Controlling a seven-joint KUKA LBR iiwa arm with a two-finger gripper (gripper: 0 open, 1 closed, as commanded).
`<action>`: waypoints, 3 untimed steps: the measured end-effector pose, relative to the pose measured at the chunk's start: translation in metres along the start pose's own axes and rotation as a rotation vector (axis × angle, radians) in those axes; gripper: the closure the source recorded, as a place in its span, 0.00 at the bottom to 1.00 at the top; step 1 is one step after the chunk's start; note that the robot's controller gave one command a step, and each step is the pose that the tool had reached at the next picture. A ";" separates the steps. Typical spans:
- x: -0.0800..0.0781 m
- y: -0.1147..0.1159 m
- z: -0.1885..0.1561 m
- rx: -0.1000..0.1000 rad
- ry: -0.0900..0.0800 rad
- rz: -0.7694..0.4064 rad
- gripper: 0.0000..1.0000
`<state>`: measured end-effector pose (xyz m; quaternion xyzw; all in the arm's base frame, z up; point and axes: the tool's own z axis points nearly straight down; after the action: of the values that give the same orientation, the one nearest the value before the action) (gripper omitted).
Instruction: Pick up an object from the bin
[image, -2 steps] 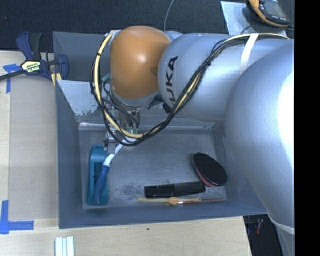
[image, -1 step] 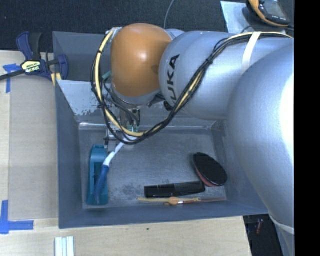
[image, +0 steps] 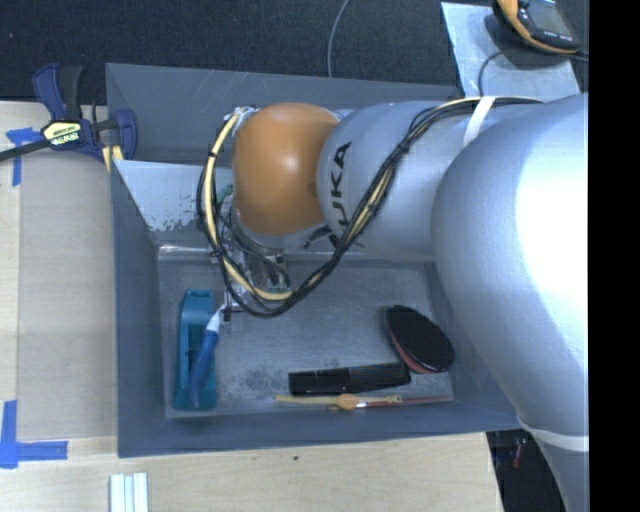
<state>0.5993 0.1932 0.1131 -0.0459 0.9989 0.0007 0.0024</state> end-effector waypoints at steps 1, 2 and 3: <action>0.004 -0.012 0.039 -0.004 -0.007 0.028 0.00; 0.003 0.031 0.037 0.008 -0.005 0.032 0.00; 0.006 0.018 0.015 0.006 -0.008 0.051 1.00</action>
Offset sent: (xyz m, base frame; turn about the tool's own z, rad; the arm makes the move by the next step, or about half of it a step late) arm -0.0101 0.0339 -0.0431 0.0355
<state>0.5922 0.2103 0.0977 -0.0204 0.9998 -0.0018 0.0065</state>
